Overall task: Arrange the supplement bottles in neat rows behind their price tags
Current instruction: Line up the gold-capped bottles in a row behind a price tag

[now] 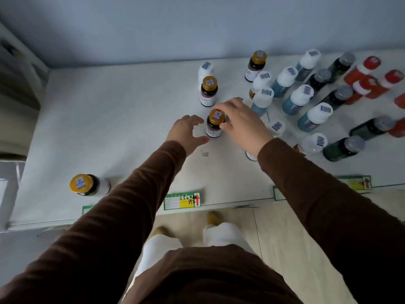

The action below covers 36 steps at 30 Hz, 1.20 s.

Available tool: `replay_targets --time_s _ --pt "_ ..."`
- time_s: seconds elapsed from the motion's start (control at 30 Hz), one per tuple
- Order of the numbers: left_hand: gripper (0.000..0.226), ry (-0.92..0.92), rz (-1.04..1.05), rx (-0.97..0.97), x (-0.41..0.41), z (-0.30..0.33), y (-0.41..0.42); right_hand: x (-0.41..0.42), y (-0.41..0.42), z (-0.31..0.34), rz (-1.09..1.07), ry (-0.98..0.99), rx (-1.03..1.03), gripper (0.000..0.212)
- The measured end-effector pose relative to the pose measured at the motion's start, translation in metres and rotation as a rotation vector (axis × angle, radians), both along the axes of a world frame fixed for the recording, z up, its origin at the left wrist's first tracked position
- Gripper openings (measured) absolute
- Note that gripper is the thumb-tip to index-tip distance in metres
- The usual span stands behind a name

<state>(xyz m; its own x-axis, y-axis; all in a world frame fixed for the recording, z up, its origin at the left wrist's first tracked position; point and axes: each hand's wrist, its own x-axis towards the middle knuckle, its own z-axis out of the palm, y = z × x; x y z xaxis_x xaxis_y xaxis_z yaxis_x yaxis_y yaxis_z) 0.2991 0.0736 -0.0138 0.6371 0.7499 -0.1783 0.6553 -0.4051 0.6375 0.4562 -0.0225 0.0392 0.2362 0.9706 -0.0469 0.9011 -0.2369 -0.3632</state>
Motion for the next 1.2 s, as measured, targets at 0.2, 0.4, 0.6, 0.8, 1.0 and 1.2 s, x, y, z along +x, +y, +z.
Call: replay_targets --time_s 0.2,0.4,0.6,0.8,1.0,1.2 --pt "0.04 -0.017 0.099 0.007 0.041 -0.015 -0.012 0.01 0.009 -0.012 0.094 0.042 -0.015 0.049" --pt "0.036 -0.522 0.077 -0.71 0.017 0.006 -0.003 0.029 0.016 0.009 -0.067 0.309 0.134 0.038" --pt "0.054 -0.71 0.056 -1.098 0.004 0.031 0.003 0.028 0.026 0.033 -0.261 0.878 0.131 0.04" --pt "0.043 -0.691 0.057 -1.024 -0.01 0.042 0.009 0.017 0.031 0.032 -0.216 0.952 0.182 0.027" --pt "0.043 -0.418 0.161 -0.412 -0.034 0.062 0.017 -0.014 0.044 0.037 -0.087 0.79 0.182 0.036" --pt "0.046 -0.285 0.13 -0.156 -0.087 0.079 0.035 -0.064 0.065 0.046 0.028 0.595 0.221 0.035"
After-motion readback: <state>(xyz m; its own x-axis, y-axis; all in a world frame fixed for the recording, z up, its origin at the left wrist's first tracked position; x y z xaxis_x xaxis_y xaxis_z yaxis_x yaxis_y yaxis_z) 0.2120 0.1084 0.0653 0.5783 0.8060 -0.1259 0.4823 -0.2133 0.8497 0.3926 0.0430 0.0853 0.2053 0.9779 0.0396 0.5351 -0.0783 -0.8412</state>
